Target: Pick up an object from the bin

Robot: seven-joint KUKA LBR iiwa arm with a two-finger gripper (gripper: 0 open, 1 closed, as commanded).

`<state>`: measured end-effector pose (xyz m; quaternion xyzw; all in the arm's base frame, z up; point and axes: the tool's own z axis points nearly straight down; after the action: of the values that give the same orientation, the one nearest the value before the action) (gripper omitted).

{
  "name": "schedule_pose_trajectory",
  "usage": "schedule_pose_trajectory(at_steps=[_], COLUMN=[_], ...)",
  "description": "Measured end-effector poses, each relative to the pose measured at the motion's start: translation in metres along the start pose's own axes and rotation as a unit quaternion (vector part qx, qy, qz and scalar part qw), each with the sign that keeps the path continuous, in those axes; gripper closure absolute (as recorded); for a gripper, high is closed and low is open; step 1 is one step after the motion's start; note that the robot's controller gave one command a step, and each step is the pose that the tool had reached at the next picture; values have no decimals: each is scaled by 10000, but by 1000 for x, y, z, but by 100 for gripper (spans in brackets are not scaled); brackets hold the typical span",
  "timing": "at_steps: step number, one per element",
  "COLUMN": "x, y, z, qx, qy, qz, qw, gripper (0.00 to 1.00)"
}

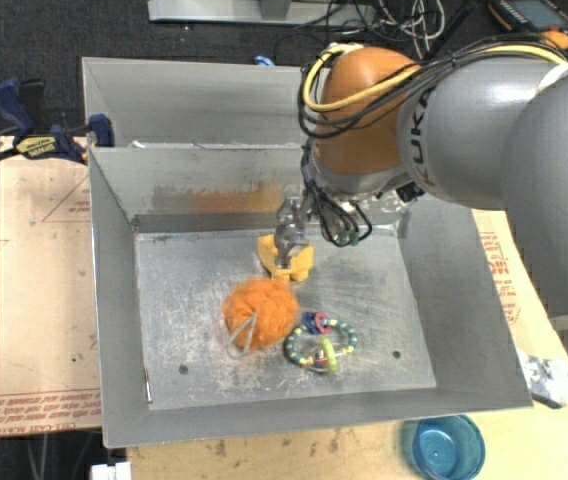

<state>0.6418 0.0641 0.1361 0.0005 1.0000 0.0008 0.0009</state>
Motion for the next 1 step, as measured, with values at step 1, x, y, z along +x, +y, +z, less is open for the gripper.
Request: schedule_pose_trajectory(at_steps=[1], x=[3], y=[-6], z=[-135], qx=[7], qy=[-40], qz=[-1336], qw=[9910], gripper=[100])
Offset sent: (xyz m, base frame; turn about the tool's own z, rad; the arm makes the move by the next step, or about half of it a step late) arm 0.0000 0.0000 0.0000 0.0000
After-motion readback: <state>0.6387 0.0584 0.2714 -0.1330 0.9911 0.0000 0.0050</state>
